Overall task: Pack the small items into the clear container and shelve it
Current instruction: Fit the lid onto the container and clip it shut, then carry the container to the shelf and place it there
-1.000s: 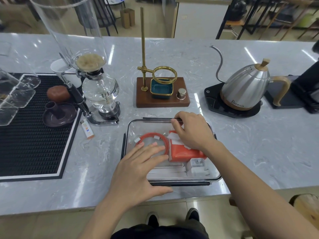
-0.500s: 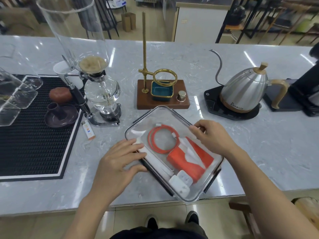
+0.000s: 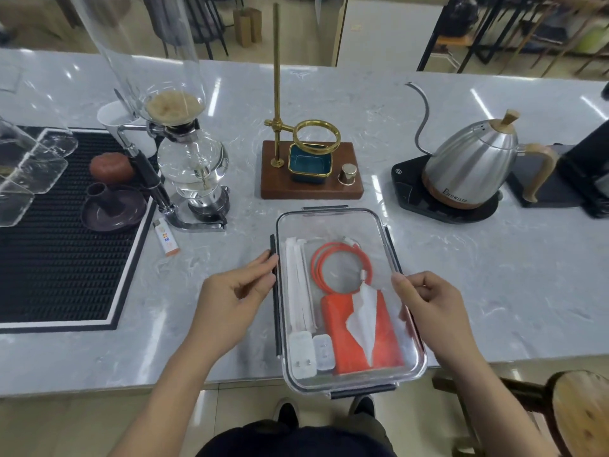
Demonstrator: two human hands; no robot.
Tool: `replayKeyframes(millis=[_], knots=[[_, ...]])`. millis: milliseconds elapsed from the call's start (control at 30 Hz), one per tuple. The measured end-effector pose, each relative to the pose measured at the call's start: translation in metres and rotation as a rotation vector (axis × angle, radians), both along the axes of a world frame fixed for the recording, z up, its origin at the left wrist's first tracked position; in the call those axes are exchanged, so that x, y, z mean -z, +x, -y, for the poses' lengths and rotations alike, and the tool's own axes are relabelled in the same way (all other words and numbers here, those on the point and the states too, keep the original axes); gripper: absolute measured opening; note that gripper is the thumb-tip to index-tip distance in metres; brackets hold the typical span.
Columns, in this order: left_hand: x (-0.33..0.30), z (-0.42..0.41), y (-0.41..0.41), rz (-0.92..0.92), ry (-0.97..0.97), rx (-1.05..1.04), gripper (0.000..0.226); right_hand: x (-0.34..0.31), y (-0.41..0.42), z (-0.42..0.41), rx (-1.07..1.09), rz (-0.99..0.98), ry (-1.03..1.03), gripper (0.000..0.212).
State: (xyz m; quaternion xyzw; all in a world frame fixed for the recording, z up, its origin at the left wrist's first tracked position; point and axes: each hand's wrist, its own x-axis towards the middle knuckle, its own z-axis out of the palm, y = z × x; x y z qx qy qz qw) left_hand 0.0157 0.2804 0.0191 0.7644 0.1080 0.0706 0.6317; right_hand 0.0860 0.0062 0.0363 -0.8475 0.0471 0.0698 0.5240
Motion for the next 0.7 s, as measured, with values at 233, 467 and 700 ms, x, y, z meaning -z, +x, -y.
replayKeyframes(millis=[233, 467, 700], knots=[[0.008, 0.014, 0.002, -0.071, -0.043, 0.025, 0.045, 0.013, -0.006, -0.007, 0.114, -0.013, 0.207, 0.035], [0.019, 0.048, -0.03, -0.003, -0.332, -0.078, 0.049, 0.025, -0.022, -0.005, 0.149, -0.052, 0.476, 0.027], [0.027, 0.072, -0.044, 0.012, -0.528, -0.142, 0.071, 0.049, -0.063, -0.014, 0.116, -0.163, 0.782, 0.043]])
